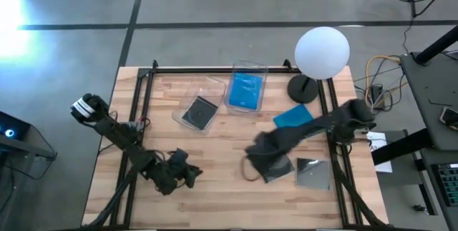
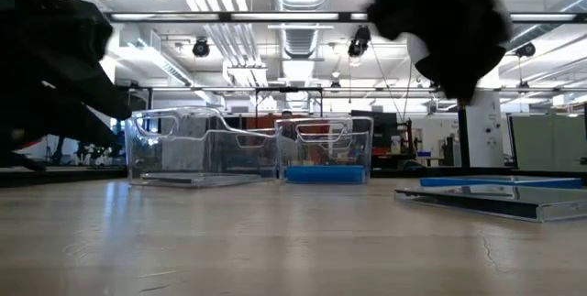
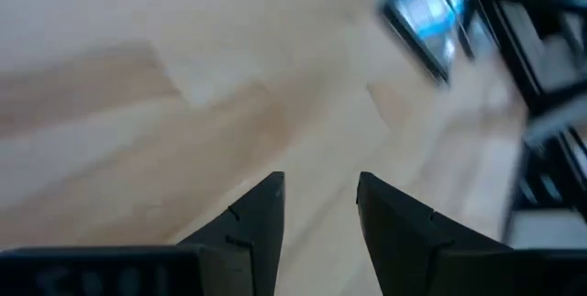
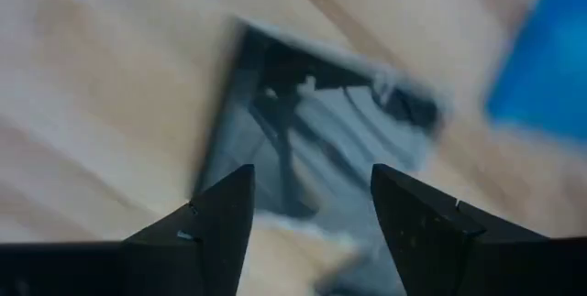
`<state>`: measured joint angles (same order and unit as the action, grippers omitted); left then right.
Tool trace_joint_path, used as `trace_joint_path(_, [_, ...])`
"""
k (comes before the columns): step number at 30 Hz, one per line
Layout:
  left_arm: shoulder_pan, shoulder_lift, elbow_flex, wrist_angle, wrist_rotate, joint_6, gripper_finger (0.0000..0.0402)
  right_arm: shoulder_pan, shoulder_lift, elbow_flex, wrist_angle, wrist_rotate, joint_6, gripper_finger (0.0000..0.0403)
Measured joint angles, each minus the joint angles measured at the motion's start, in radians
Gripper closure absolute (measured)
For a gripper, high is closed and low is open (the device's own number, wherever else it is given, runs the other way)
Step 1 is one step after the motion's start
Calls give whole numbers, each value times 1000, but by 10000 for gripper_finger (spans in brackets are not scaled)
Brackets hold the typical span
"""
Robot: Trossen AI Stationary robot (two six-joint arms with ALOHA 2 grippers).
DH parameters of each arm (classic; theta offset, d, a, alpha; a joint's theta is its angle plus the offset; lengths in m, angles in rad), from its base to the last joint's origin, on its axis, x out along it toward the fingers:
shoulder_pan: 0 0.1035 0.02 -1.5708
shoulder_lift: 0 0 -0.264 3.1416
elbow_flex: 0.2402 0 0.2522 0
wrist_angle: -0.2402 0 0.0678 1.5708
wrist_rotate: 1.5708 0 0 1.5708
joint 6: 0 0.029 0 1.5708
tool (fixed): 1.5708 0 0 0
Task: Pick & place jewel cases by type
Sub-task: Put the left black cd case into the left transparent bin
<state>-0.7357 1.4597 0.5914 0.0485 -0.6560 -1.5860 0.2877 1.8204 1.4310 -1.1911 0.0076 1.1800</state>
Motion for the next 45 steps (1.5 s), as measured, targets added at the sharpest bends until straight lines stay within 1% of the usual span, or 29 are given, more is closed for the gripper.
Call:
trace_joint_path(1, [19, 2, -7, 40, 42, 36, 280, 14, -28, -55, 5, -4, 88, 195])
trace_joint_path(3, [54, 4, -10, 63, 116, 101, 280, 35, -83, -164, 62, 3, 268, 214])
trace_joint_path(6, [101, 4, 1, 64, 197, 180, 288, 52, -194, -306, 151, 18, 451, 267])
trace_joint_path(8, [125, 4, 12, 63, 235, 221, 301, 61, -249, -387, 177, 18, 521, 309])
trace_joint_path(11, [148, 4, 23, 63, 276, 259, 327, 62, -307, -474, 178, 18, 561, 367])
trace_joint_path(12, [152, 4, 26, 64, 285, 266, 336, 60, -329, -493, 179, 20, 559, 381])
trace_joint_path(13, [156, 4, 27, 64, 294, 272, 346, 57, -345, -513, 180, 23, 546, 387])
trace_joint_path(19, [178, 8, 26, 64, 328, 275, 390, 2, -334, -605, 270, 23, 409, 390])
trace_joint_path(25, [186, 14, 25, 57, 330, 248, 398, -28, -283, -630, 319, 14, 278, 390])
trace_joint_path(27, [186, 14, 25, 55, 330, 234, 398, -28, -261, -630, 347, -10, 245, 390])
trace_joint_path(32, [191, 14, 25, 54, 330, 231, 398, -28, -205, -634, 509, -135, 182, 390])
trace_joint_path(34, [196, 19, 26, 55, 330, 229, 398, -29, -178, -624, 553, -169, 199, 390])
trace_joint_path(35, [196, 23, 25, 54, 330, 221, 398, -29, -162, -609, 603, -184, 210, 390])
trace_joint_path(39, [199, 53, 25, 56, 360, 151, 398, -50, -121, -550, 887, -197, 200, 390])
trace_joint_path(41, [199, 80, 25, 85, 386, 123, 398, -73, -110, -516, 962, -192, 176, 390])
trace_joint_path(43, [198, 108, 25, 126, 422, 101, 398, -89, -96, -479, 927, -146, 148, 390])
trace_joint_path(45, [187, 135, 28, 174, 466, 103, 398, -93, -95, -451, 793, -99, 111, 390])
